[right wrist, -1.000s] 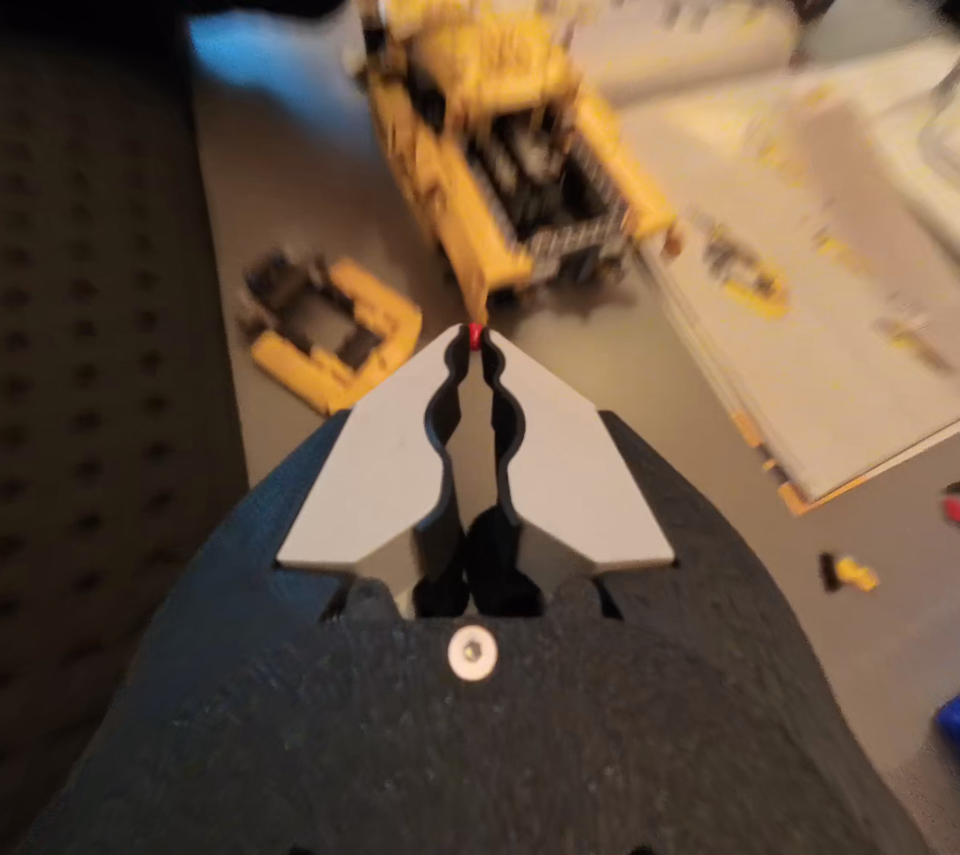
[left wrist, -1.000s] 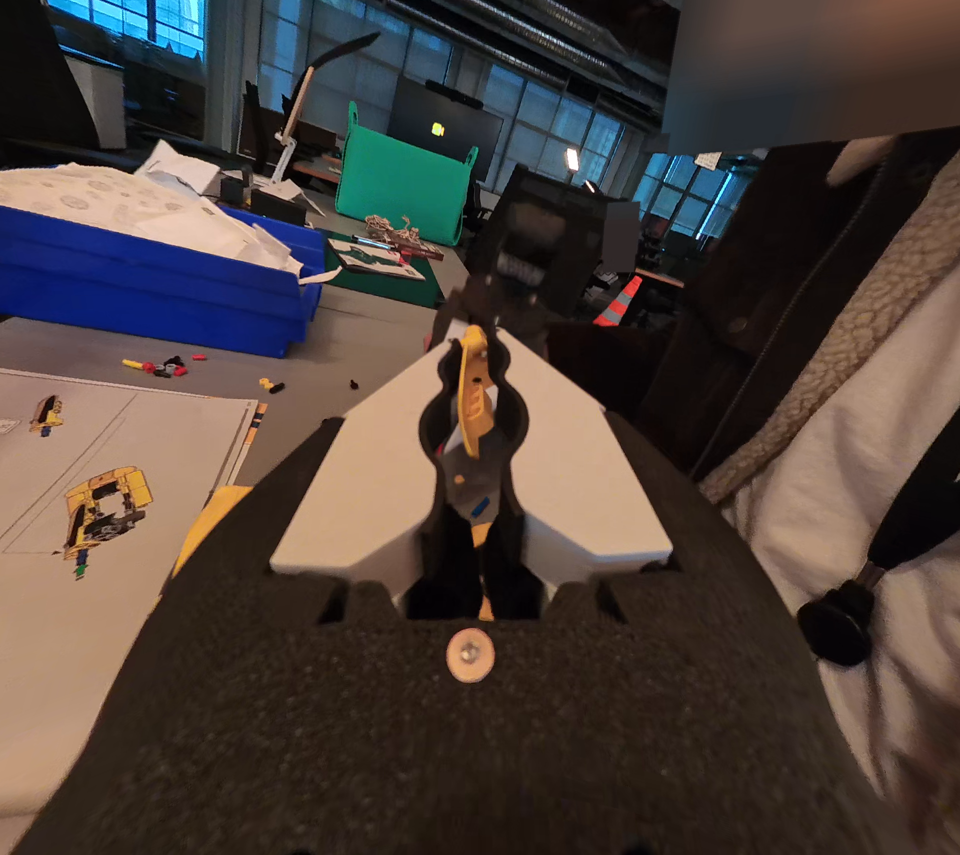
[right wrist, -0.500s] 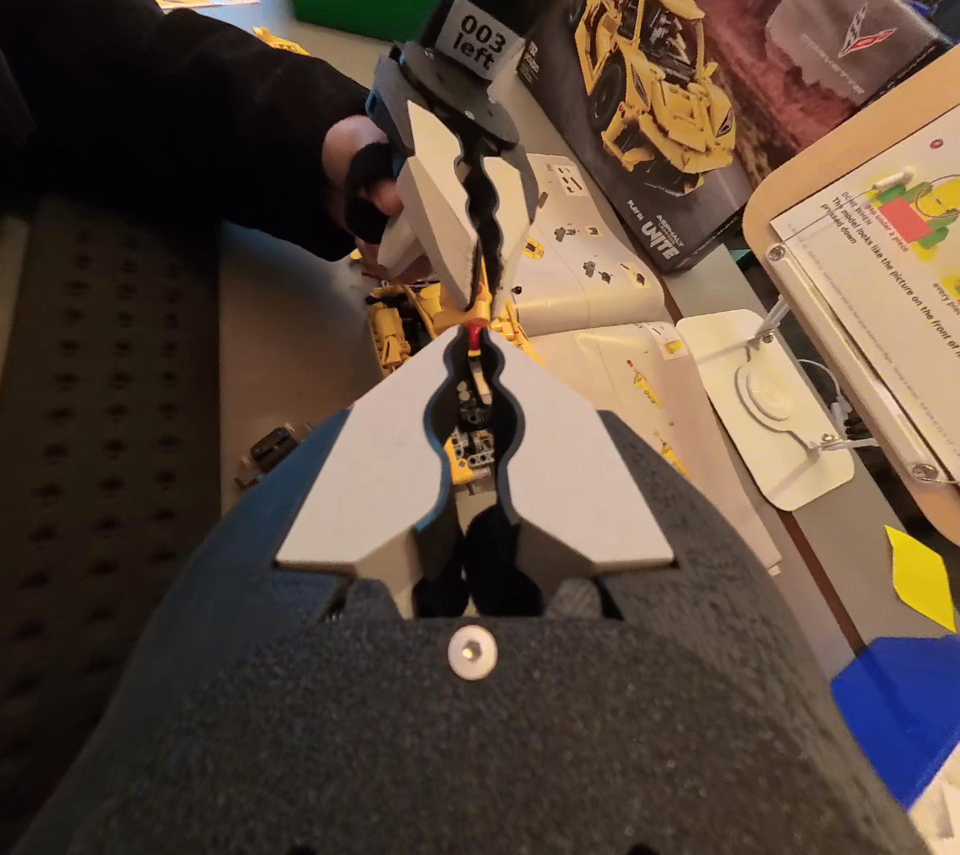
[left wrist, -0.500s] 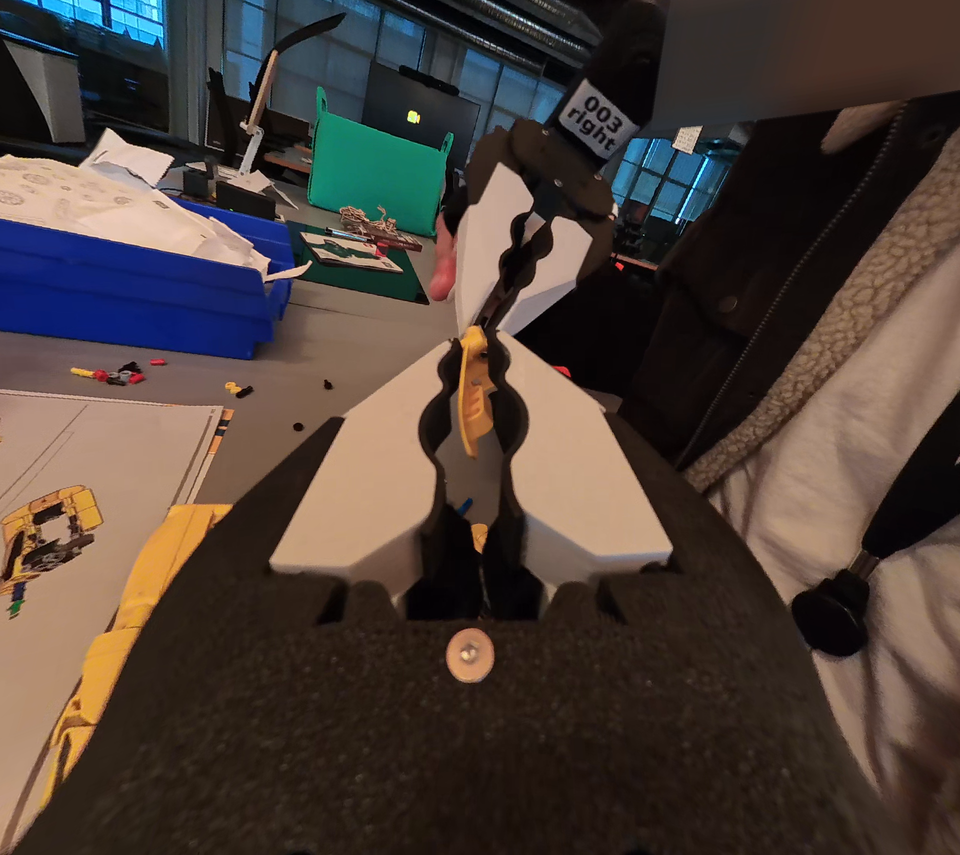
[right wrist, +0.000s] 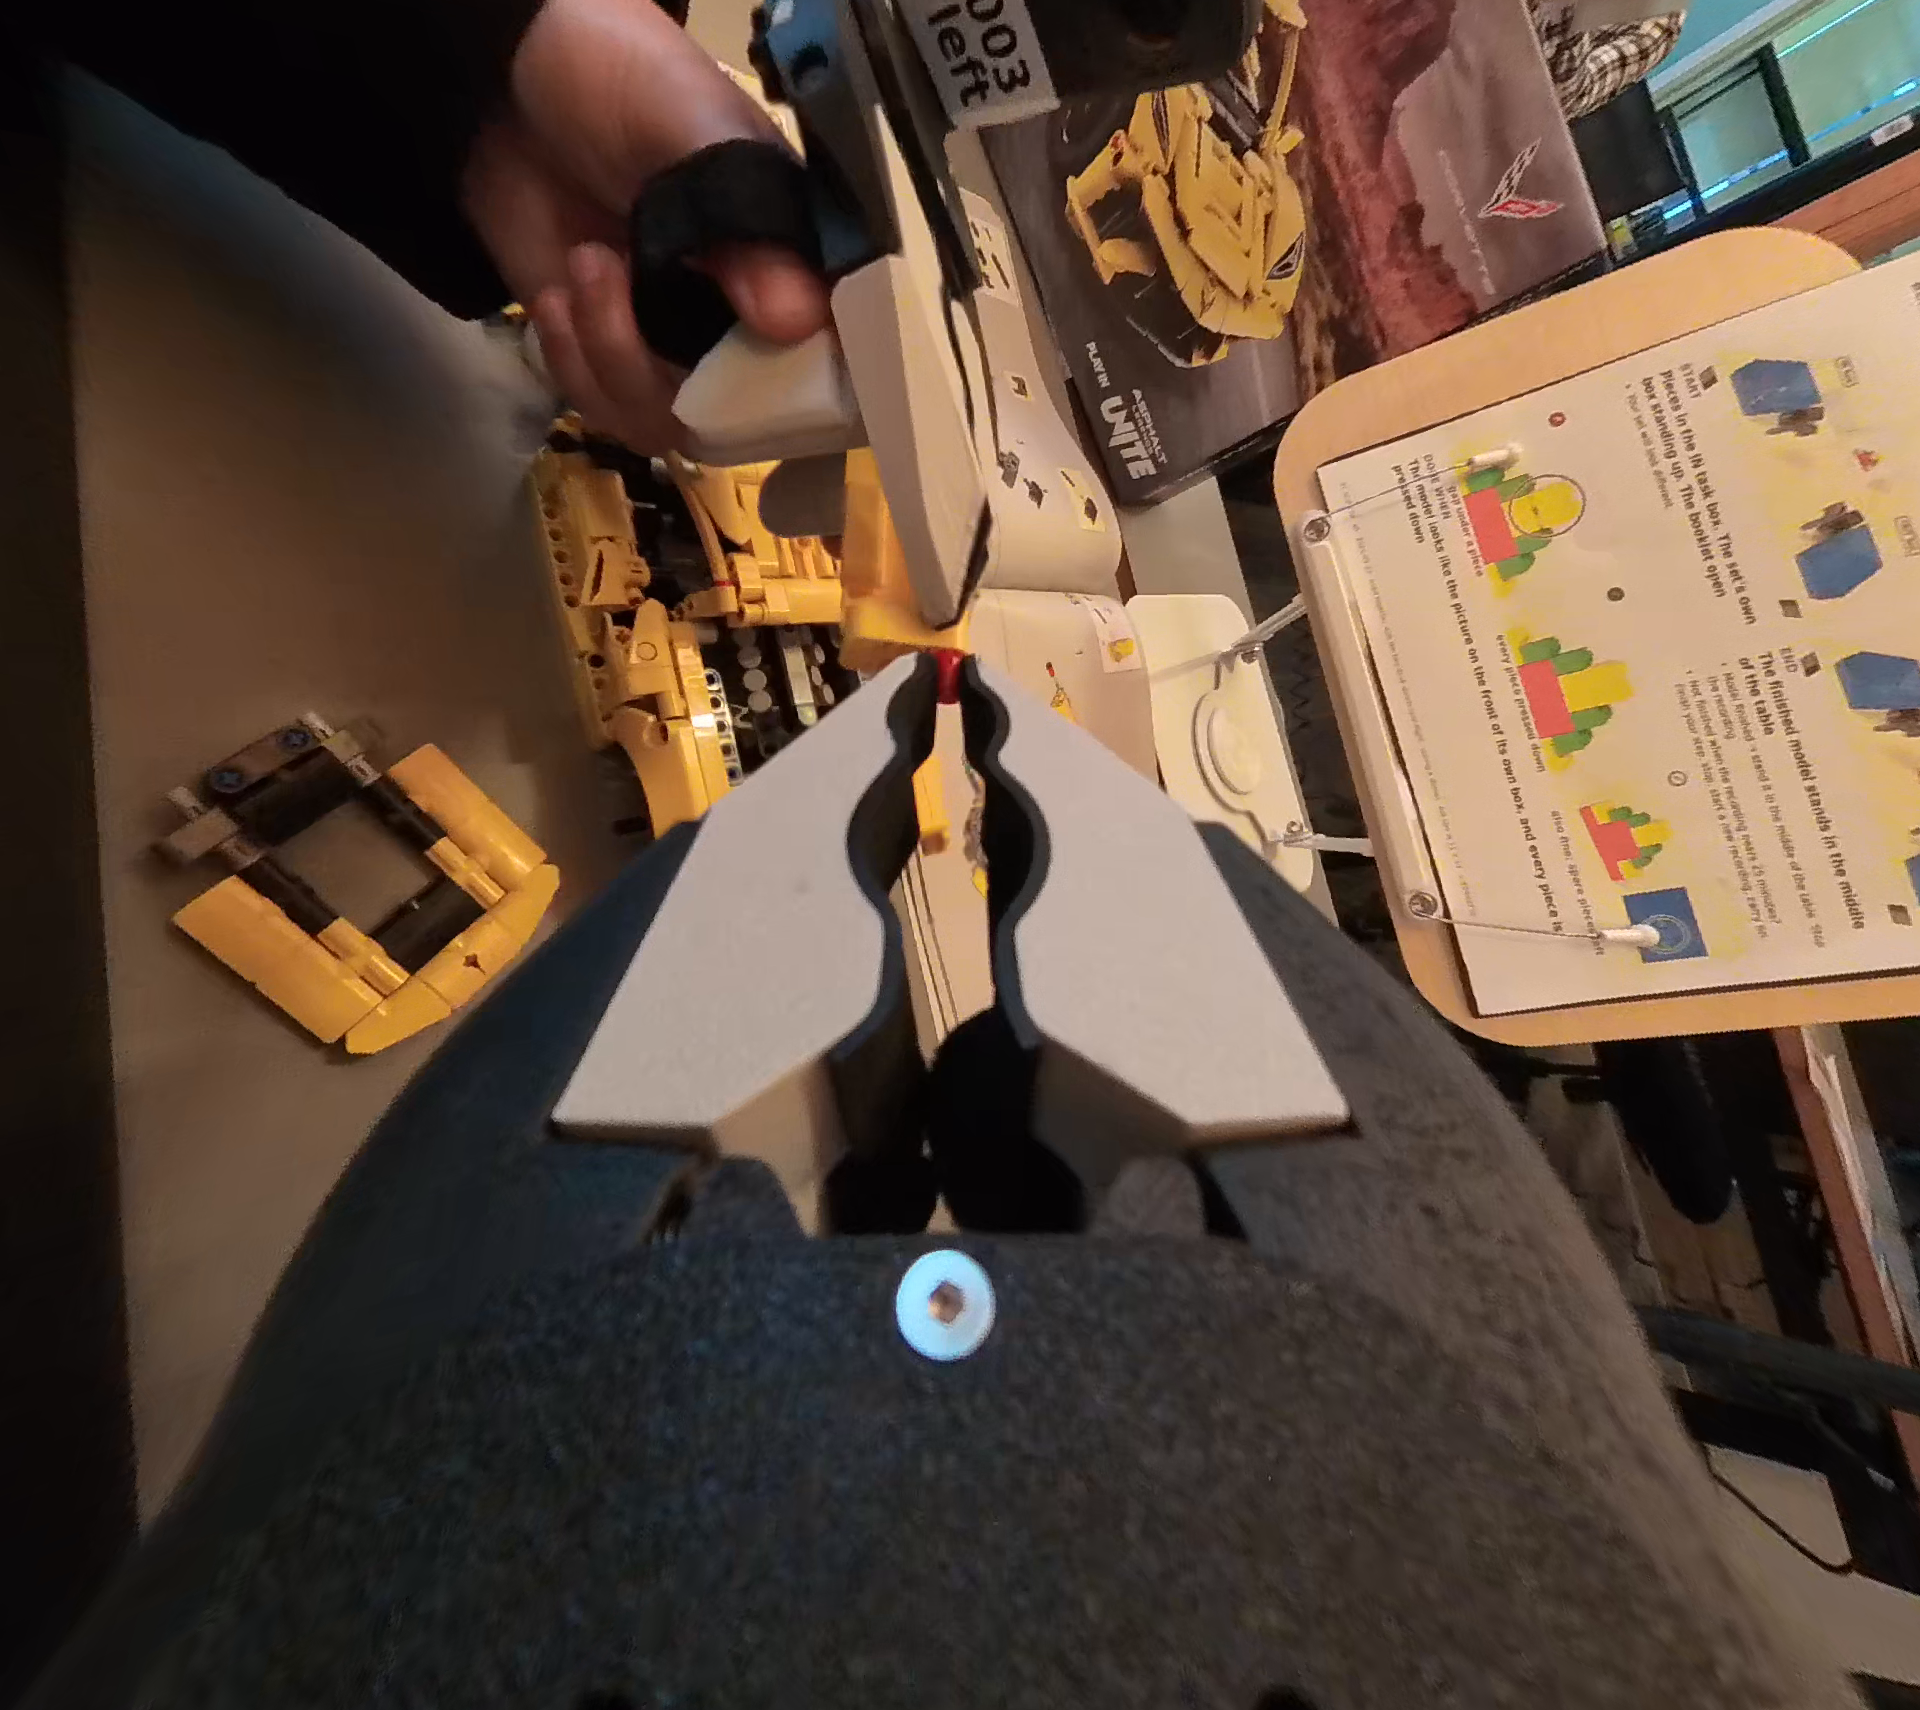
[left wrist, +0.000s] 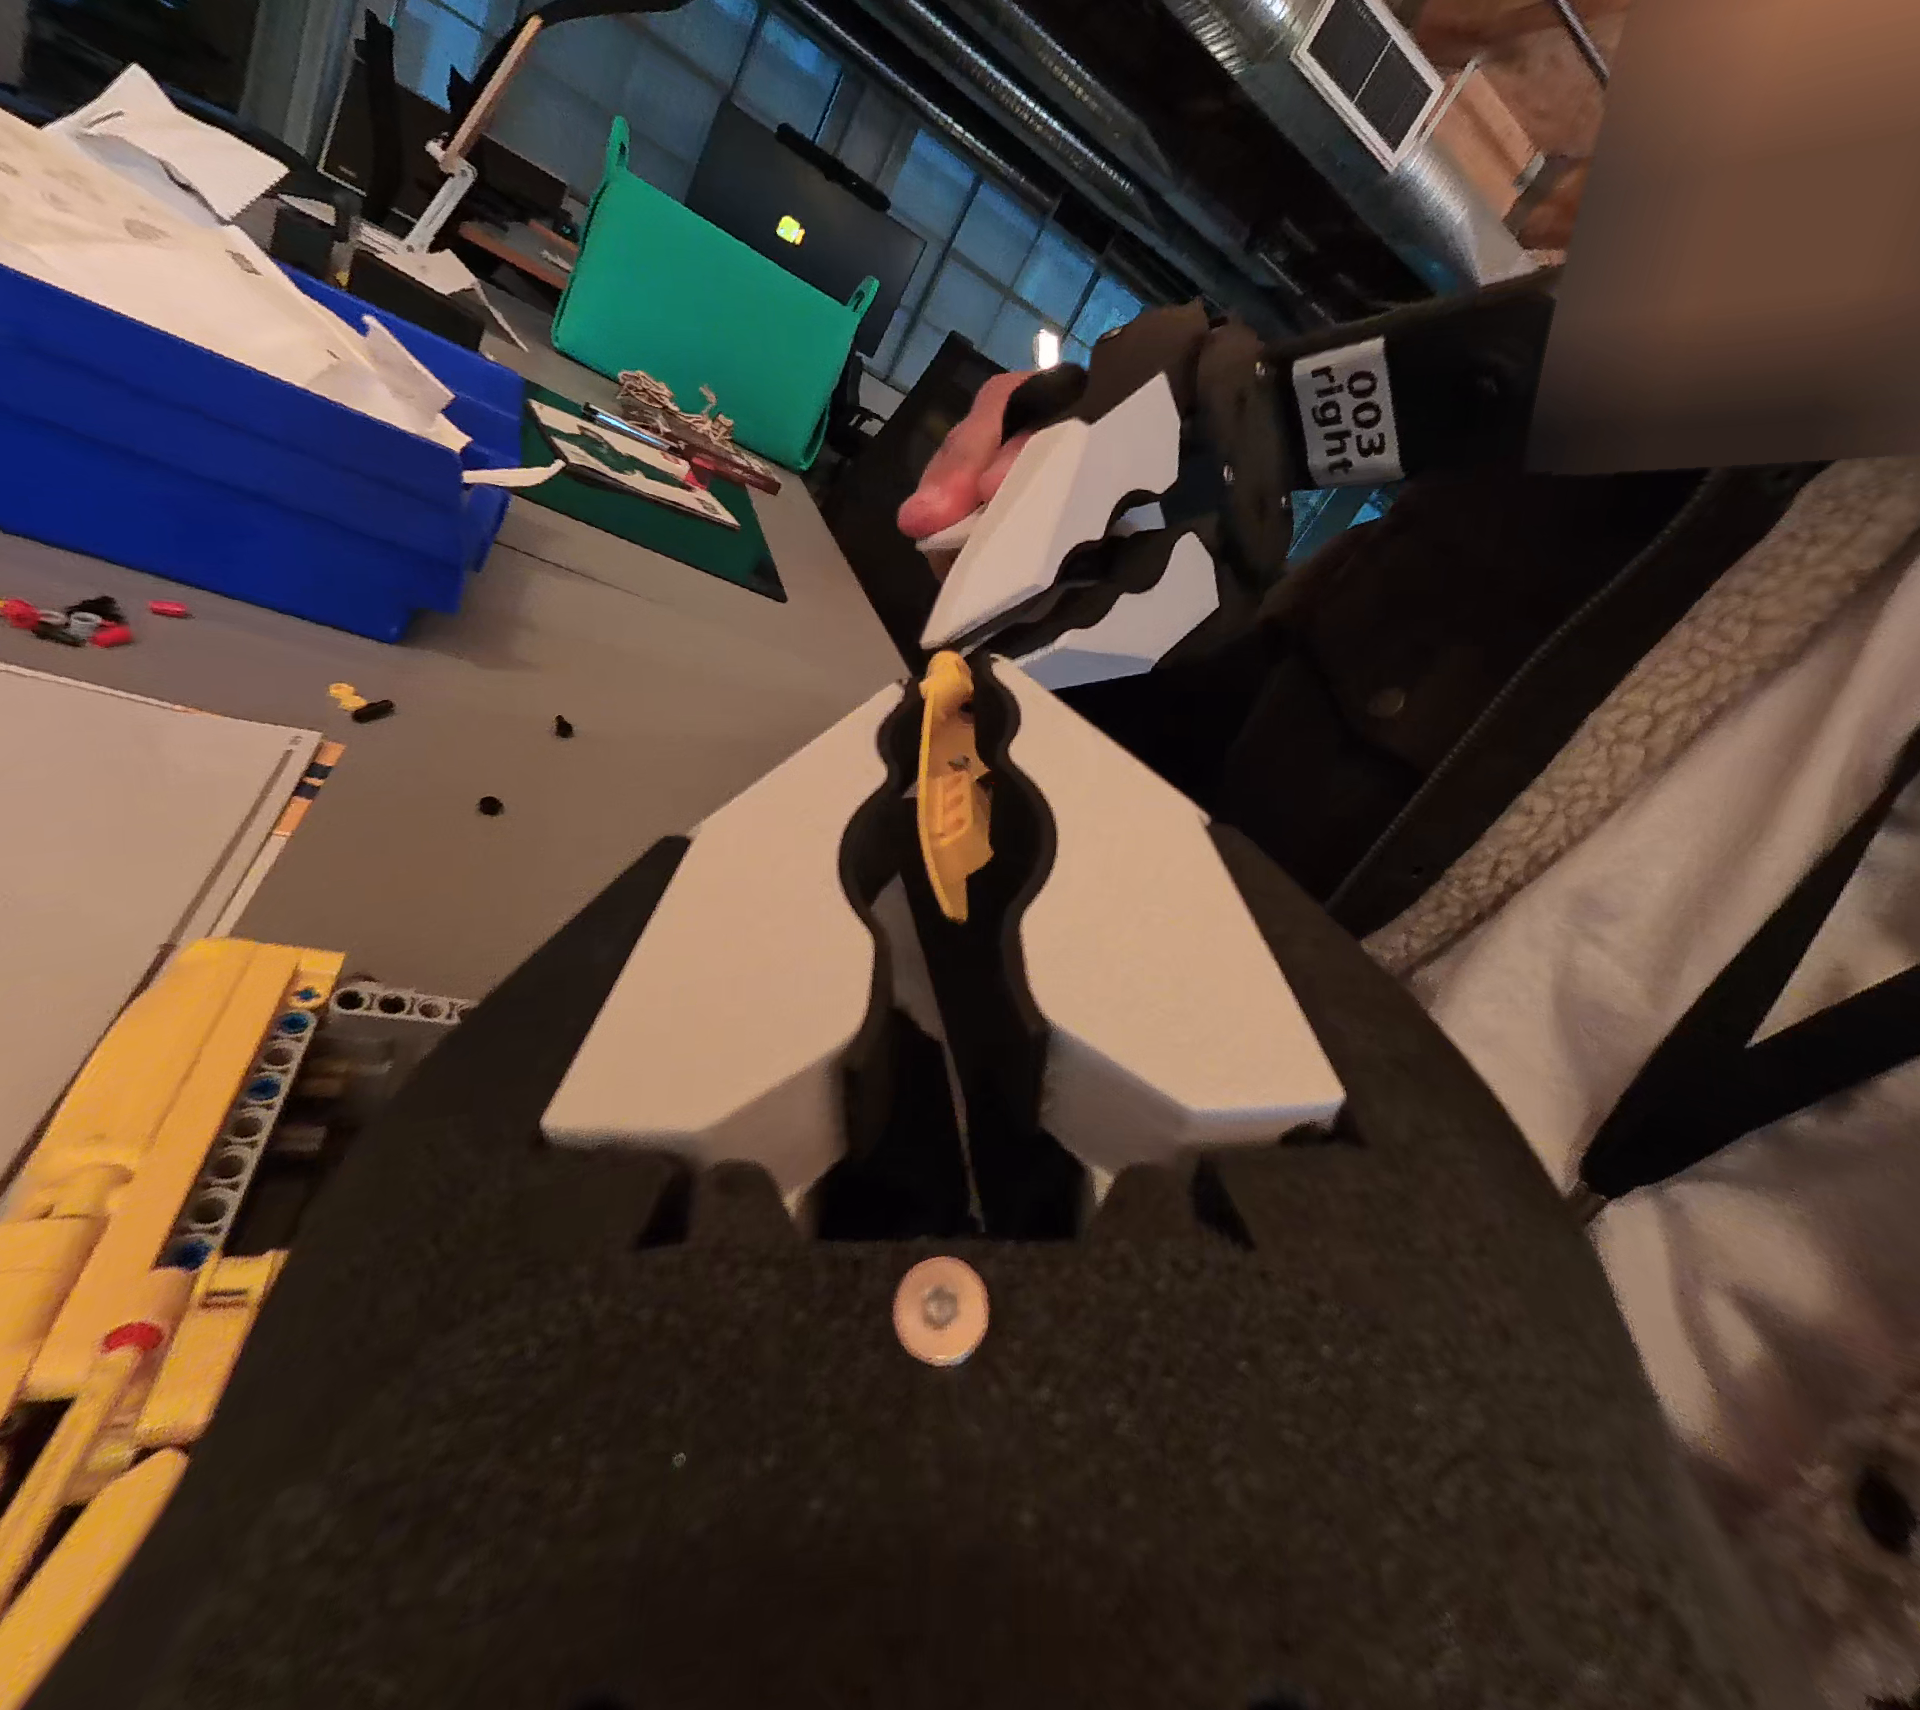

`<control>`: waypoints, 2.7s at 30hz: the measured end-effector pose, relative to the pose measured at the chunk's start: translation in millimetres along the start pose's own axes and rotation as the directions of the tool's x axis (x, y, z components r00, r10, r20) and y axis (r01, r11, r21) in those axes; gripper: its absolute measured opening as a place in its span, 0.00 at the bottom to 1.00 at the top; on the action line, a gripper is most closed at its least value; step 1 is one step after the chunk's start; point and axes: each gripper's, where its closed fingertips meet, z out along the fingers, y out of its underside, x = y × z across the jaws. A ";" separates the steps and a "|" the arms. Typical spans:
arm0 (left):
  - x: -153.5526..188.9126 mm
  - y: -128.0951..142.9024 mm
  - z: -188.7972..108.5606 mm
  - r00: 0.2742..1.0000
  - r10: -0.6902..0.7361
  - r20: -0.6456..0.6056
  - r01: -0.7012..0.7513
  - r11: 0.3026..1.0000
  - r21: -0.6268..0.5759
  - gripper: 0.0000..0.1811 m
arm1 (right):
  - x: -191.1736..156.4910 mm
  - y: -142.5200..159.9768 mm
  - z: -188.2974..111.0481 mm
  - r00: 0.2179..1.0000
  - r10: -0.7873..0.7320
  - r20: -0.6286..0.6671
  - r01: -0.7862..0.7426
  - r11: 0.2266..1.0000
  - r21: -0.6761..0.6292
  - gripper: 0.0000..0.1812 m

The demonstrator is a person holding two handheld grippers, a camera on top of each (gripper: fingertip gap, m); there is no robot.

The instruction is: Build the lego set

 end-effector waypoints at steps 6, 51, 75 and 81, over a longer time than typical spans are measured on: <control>-4.1 3.8 3.1 0.999 -0.035 0.007 0.035 0.999 0.008 0.04 | -1.8 3.7 -0.1 1.000 -0.010 -0.020 0.010 0.999 -0.034 0.02; -8.2 8.7 -0.7 0.998 0.043 0.049 -0.041 0.998 -0.057 0.05 | -93.0 193.2 3.1 0.778 0.555 0.295 -0.491 0.829 -0.266 0.03; -8.0 12.1 6.7 0.997 0.052 0.064 -0.048 0.997 -0.058 0.05 | -9.6 14.5 -0.8 0.941 0.280 0.189 -0.286 0.958 0.002 0.02; -10.6 12.3 9.0 0.998 -0.005 0.059 0.007 1.000 -0.027 0.05 | -9.3 17.3 -1.0 0.964 0.226 0.137 -0.224 0.974 -0.033 0.02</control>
